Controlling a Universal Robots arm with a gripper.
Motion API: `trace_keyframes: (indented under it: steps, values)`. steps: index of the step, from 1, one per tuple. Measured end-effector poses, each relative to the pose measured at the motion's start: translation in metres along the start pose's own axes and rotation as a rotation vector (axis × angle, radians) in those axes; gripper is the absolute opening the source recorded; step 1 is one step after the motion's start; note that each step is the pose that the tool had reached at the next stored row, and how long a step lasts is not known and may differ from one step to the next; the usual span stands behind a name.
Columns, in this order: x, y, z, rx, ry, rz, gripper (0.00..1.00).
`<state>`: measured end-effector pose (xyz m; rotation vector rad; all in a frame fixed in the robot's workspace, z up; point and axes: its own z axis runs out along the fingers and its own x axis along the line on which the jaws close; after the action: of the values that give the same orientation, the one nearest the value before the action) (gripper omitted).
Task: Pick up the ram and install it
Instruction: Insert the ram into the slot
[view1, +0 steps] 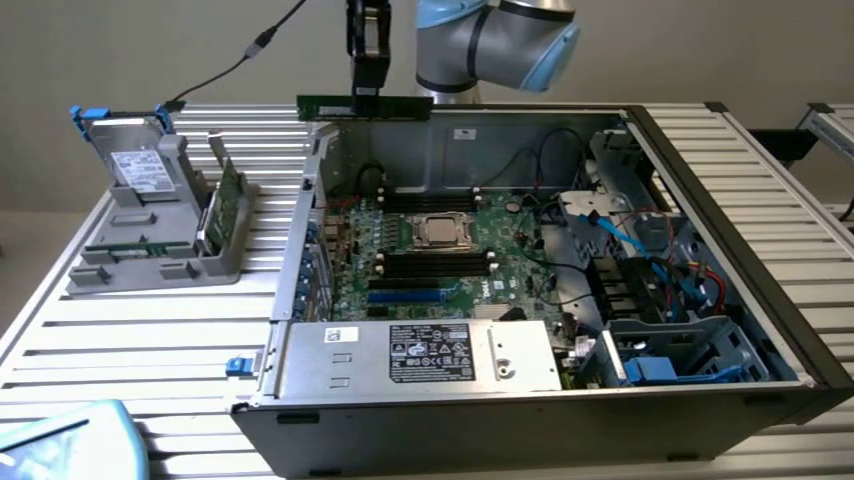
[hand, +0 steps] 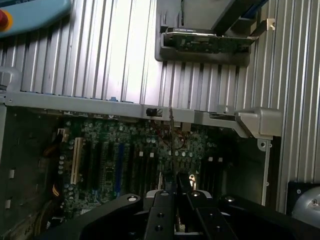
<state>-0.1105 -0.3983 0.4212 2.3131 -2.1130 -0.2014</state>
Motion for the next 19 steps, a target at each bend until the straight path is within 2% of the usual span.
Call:
trace_keyframes:
  steps: [4, 5, 6, 8, 19]
  values:
    - [0.000, -0.0001, 0.0000, 0.0462, 0.0030, 0.009, 0.14]
    - [0.000, -0.0002, -0.0001, 0.0546, 0.0037, 0.012, 0.14]
    - [0.000, -0.0007, -0.0001, 0.0588, 0.0037, 0.014, 0.14]
    - [0.000, -0.0039, -0.0003, 0.0613, 0.0037, 0.015, 0.14]
    - [0.003, -0.0374, -0.0062, 0.0617, 0.0039, 0.015, 0.14]
